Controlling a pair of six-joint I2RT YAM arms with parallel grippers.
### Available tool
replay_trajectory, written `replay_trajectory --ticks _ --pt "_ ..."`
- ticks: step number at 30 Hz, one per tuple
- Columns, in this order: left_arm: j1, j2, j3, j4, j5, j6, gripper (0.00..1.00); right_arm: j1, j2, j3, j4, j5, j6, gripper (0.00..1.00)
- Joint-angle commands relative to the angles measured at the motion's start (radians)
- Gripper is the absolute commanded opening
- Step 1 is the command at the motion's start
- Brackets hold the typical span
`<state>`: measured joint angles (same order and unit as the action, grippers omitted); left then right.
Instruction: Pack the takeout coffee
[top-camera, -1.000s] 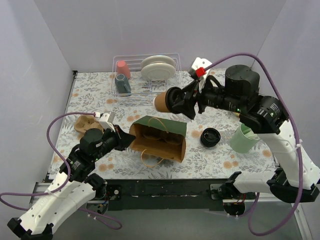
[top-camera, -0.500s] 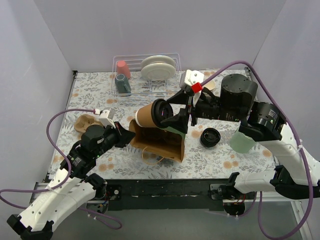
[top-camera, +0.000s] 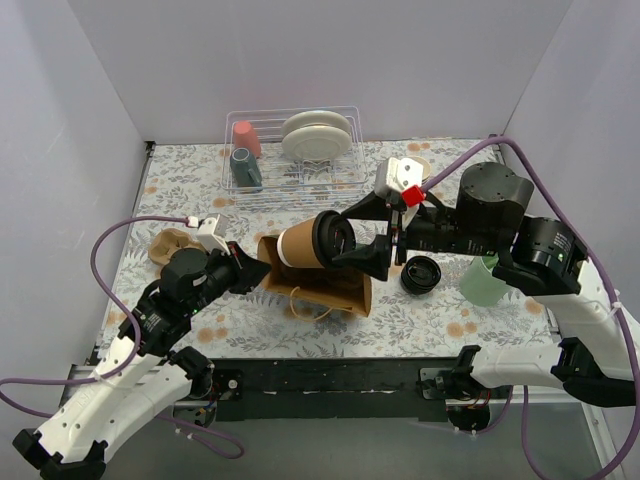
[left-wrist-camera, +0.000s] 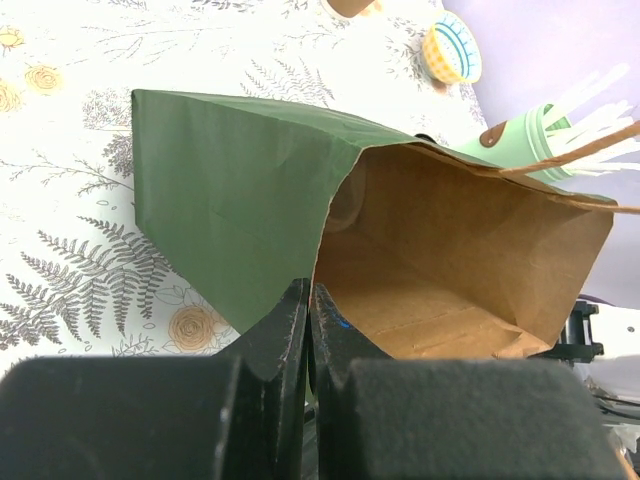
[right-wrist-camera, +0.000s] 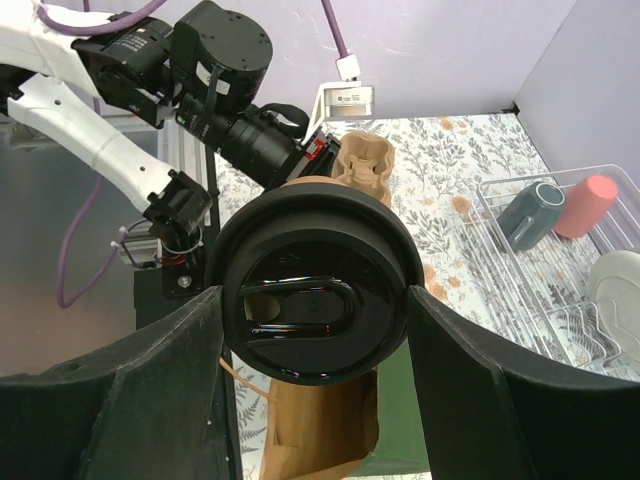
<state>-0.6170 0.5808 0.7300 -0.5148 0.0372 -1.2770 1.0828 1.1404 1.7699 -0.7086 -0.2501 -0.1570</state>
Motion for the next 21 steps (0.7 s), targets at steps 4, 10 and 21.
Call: replay_trajectory --ticks 4,10,21 --pt "0.002 -0.013 0.025 0.016 0.007 -0.016 0.0 0.026 -0.004 -0.101 -0.022 0.058 -0.076 0.43" --pt "0.002 -0.058 -0.026 0.077 0.027 -0.007 0.0 0.046 -0.018 -0.23 -0.026 0.236 -0.174 0.41" --pt "0.002 -0.165 -0.155 0.19 0.173 0.008 0.0 0.209 0.056 -0.383 0.066 0.533 -0.312 0.41"
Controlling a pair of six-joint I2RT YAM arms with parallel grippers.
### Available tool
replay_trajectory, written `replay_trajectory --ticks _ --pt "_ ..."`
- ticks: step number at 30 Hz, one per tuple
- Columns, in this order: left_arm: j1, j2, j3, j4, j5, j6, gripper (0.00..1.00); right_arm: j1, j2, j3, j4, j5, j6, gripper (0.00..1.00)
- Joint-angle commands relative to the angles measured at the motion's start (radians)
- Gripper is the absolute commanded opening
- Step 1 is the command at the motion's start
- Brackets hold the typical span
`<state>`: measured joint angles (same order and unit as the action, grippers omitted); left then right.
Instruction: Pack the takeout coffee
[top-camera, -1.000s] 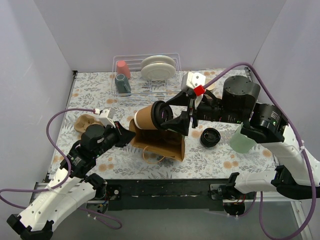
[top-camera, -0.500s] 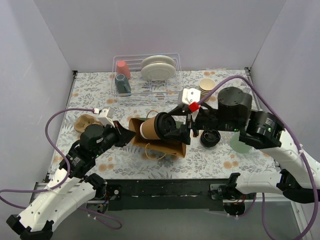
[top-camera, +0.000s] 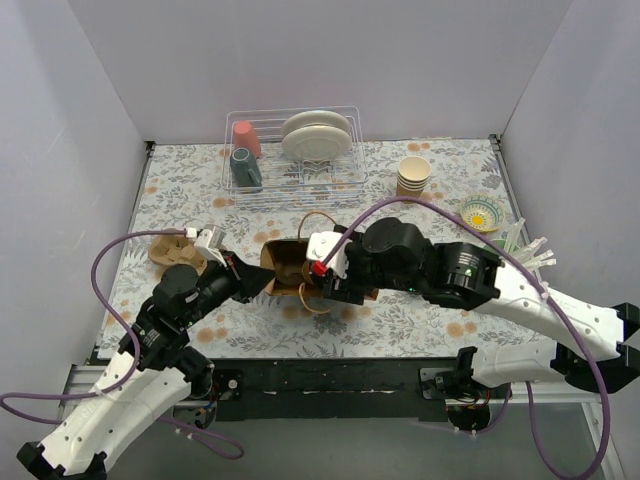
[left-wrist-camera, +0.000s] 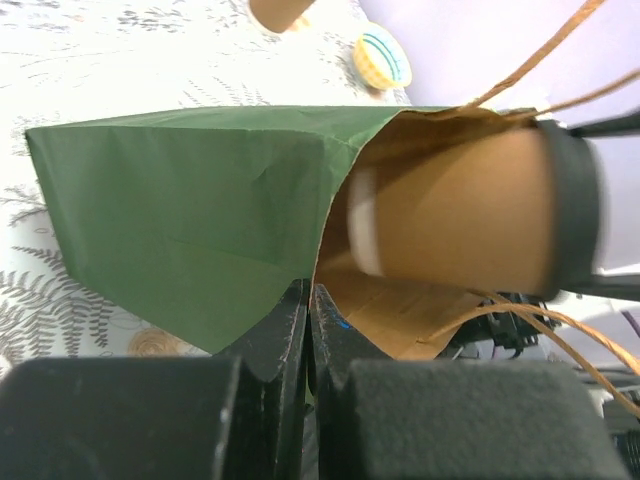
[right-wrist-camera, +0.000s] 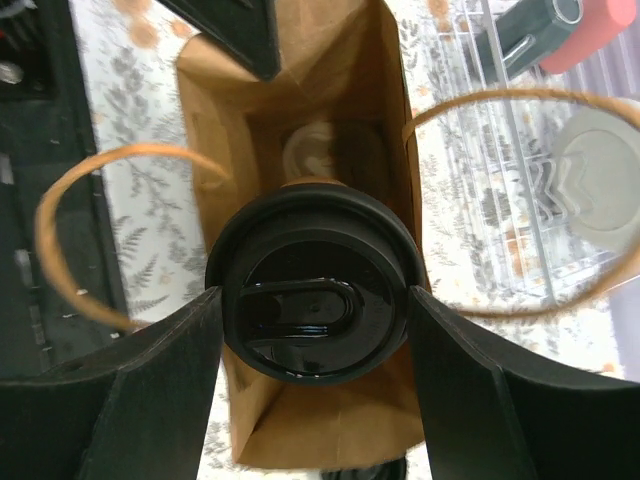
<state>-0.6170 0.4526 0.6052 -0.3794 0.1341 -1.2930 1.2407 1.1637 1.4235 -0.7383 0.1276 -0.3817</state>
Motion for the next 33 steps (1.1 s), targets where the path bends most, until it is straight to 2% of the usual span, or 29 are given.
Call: replay_trajectory --ticks 1,7,13,20,23,27,33 --pt "0.002 -0.04 -0.035 0.054 0.096 0.03 0.0 0.054 0.04 -0.073 0.115 0.168 -0.098 0.41" --pt "0.002 -0.095 -0.076 0.08 0.127 0.1 0.0 0.059 0.044 -0.193 0.266 0.241 -0.169 0.4" --pt "0.002 -0.084 -0.122 0.141 0.205 0.146 0.0 0.057 0.048 -0.299 0.356 0.181 -0.238 0.39" --pt "0.002 -0.074 -0.134 0.174 0.213 0.221 0.0 0.057 0.082 -0.354 0.415 0.176 -0.232 0.39" --pt "0.002 -0.08 -0.147 0.181 0.199 0.242 0.0 0.054 0.079 -0.426 0.486 0.228 -0.232 0.38" --pt "0.002 -0.075 -0.156 0.195 0.177 0.235 0.0 0.04 0.07 -0.5 0.571 0.224 -0.25 0.38" --pt "0.002 -0.054 -0.156 0.194 0.194 0.167 0.0 0.023 0.103 -0.518 0.648 0.276 -0.269 0.38"
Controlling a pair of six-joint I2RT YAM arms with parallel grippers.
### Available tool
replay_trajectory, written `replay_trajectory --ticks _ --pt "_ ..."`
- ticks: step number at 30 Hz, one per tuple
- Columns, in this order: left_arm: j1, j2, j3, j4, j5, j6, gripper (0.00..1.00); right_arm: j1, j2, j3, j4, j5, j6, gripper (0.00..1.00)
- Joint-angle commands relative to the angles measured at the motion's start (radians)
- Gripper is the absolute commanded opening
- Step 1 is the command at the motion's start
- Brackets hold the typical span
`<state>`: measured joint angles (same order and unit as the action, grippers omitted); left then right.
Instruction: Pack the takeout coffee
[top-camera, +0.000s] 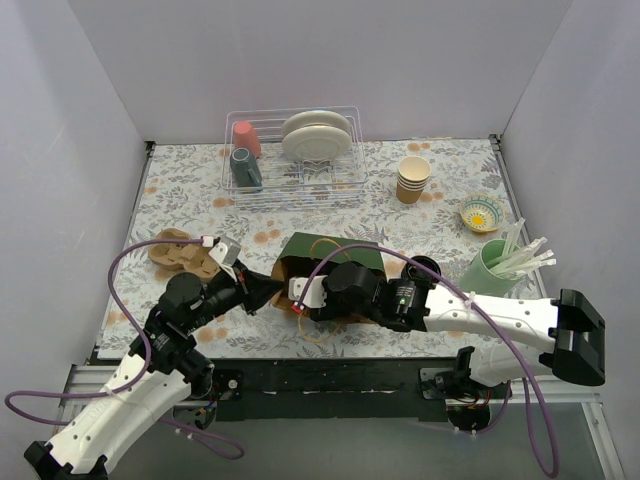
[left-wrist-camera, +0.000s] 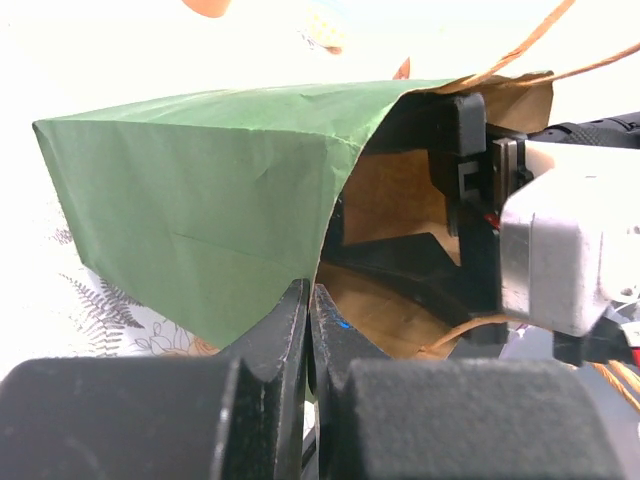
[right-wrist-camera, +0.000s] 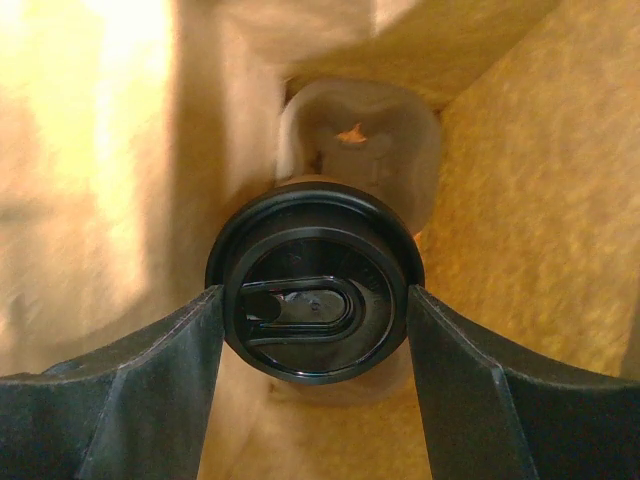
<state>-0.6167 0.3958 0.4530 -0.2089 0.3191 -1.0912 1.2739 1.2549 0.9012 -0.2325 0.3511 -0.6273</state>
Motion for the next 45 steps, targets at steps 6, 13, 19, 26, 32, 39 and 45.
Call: replay_trajectory --ticks 6,13,19,26,32,39,45 --pt "0.002 -0.009 0.004 0.005 0.006 -0.076 0.0 -0.021 0.051 -0.025 0.168 0.071 -0.031 0.38" --pt "0.002 -0.018 0.015 -0.033 0.003 -0.09 0.0 -0.033 0.083 -0.054 0.199 0.109 -0.032 0.37" --pt "0.002 -0.028 0.013 -0.047 -0.011 -0.107 0.0 -0.038 0.104 -0.028 0.216 0.155 -0.022 0.36" --pt "0.002 -0.026 0.01 -0.061 -0.025 -0.102 0.0 -0.044 0.049 0.044 0.098 -0.006 -0.023 0.36" --pt "0.002 -0.018 0.007 -0.055 -0.026 -0.095 0.0 -0.054 0.015 0.062 -0.042 -0.115 -0.005 0.35" --pt "0.002 -0.003 0.015 -0.053 -0.029 -0.101 0.0 -0.061 0.044 0.044 -0.018 -0.045 -0.022 0.34" --pt "0.002 -0.006 0.016 -0.06 -0.031 -0.128 0.0 -0.065 0.104 0.005 0.119 0.126 -0.038 0.33"
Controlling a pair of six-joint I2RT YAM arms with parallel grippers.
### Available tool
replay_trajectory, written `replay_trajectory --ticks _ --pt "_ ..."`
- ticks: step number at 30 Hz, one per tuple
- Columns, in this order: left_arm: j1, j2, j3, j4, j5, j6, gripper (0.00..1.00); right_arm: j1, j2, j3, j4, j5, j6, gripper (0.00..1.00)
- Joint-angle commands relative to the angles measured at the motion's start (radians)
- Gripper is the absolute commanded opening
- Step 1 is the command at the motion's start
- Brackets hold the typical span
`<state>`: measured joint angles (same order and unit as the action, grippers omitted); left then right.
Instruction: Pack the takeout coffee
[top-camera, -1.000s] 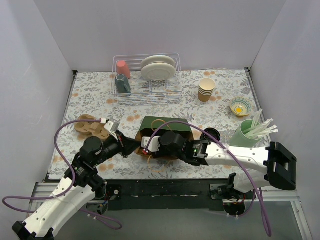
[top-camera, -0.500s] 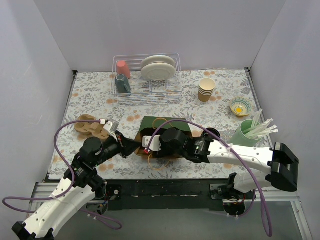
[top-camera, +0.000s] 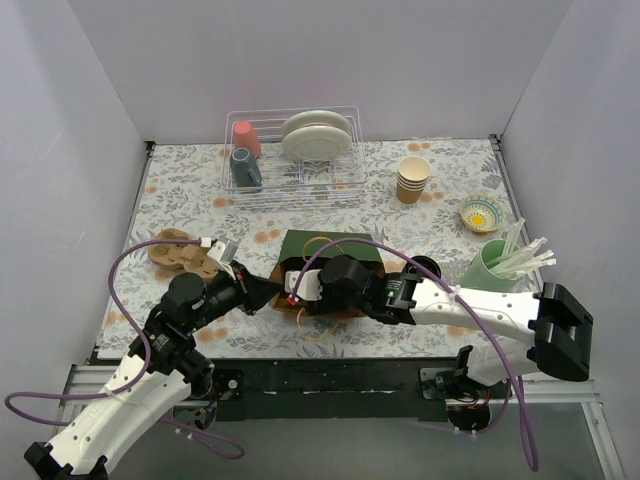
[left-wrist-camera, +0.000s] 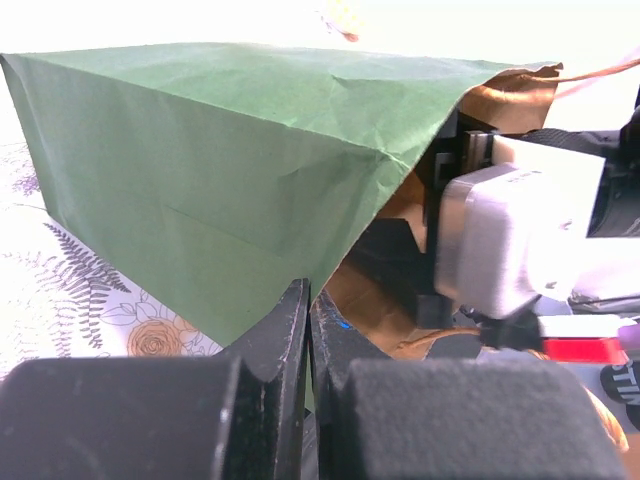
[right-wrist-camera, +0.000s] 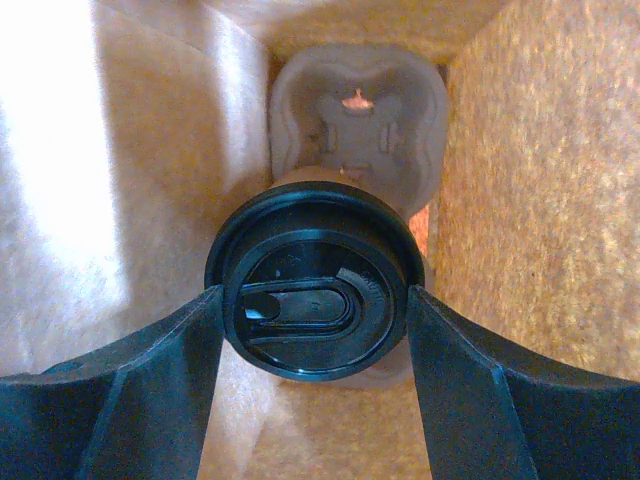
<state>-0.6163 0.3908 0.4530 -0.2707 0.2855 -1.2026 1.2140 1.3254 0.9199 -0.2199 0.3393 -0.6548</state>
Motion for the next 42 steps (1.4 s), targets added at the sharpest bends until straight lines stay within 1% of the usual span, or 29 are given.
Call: replay_trajectory --ticks 1,11,14,18,24,28,33,42 --pt "0.001 -0.001 0.018 -0.001 0.001 -0.018 0.0 -0.007 0.037 -0.016 0.12 0.147 -0.012 0.33" --pt "0.001 -0.009 0.015 -0.01 -0.016 -0.038 0.0 -0.007 0.044 -0.038 0.235 0.224 -0.031 0.32" --pt "0.001 -0.006 0.012 -0.012 -0.02 -0.038 0.0 -0.007 0.02 -0.044 0.217 0.188 -0.037 0.32" --pt "0.001 -0.006 0.009 -0.018 -0.026 -0.035 0.0 -0.01 -0.047 -0.058 0.119 0.147 -0.017 0.32" --pt "0.001 -0.003 0.007 -0.016 -0.037 -0.032 0.0 -0.011 -0.13 -0.095 0.028 0.148 0.027 0.31" --pt "0.001 -0.003 0.006 -0.009 -0.031 -0.023 0.0 -0.021 -0.149 -0.113 0.005 0.147 0.02 0.31" --pt "0.001 0.002 0.001 0.008 -0.013 -0.015 0.0 -0.033 -0.134 -0.118 0.005 0.153 0.021 0.3" --pt "0.0 0.008 -0.004 0.019 0.0 -0.009 0.0 -0.065 -0.134 -0.161 0.091 0.122 -0.025 0.3"
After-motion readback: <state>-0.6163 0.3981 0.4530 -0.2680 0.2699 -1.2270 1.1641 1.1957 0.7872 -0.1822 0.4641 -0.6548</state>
